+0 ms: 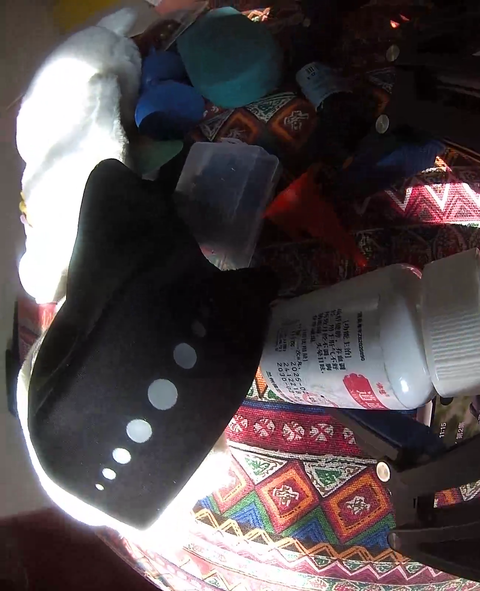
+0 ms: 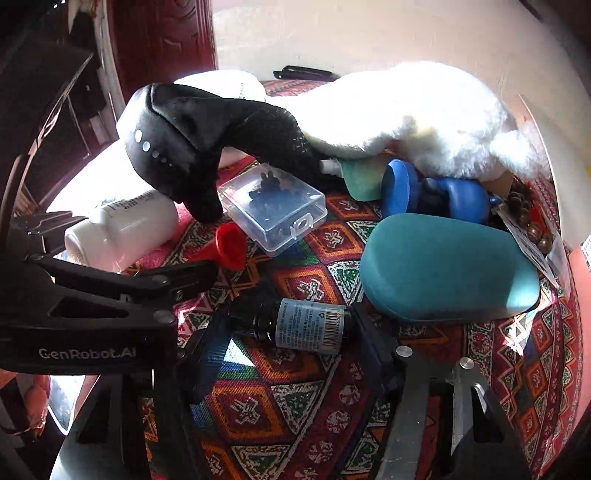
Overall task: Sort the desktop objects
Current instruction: 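Grasp the white pill bottle with the left tool while the right tool grasps the dark glass bottle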
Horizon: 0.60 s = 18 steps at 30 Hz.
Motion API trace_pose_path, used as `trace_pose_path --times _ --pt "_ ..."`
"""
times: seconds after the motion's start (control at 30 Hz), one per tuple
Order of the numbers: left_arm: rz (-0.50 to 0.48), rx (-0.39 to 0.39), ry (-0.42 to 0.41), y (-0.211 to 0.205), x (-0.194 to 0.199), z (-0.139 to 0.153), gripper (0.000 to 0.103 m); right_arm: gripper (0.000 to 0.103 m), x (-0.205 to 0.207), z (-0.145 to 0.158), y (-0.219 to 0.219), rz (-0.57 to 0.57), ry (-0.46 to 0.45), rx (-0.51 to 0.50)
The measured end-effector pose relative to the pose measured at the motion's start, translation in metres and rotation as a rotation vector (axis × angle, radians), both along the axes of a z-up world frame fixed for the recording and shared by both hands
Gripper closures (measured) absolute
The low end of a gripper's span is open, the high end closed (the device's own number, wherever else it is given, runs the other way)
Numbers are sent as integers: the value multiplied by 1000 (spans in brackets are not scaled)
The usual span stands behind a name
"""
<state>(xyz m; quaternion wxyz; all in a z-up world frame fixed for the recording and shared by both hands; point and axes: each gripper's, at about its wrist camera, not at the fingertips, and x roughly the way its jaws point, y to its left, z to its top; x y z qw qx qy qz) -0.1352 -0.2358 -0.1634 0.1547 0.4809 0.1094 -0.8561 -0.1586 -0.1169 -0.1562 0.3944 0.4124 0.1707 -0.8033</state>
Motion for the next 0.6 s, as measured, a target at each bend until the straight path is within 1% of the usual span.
trace_pose_path --times 0.03,0.07,0.1,0.17,0.27,0.47,0.6 --pt "-7 -7 1 3 0 1 44 37 1 1 1 3 0 -3" --pt "-12 -2 3 3 2 3 48 37 2 1 2 7 -1 -7" --pt "-12 19 9 2 4 5 50 37 3 2 3 10 -1 -10" --pt "-6 72 25 -2 11 10 58 37 7 5 8 23 -16 -25" --pt "14 167 57 -12 25 17 59 37 11 12 18 24 -26 -42" --pt "58 213 119 -27 51 35 59 37 19 26 40 10 -23 -74" --pt "66 214 155 -31 68 49 59 37 20 34 50 -7 -23 -92"
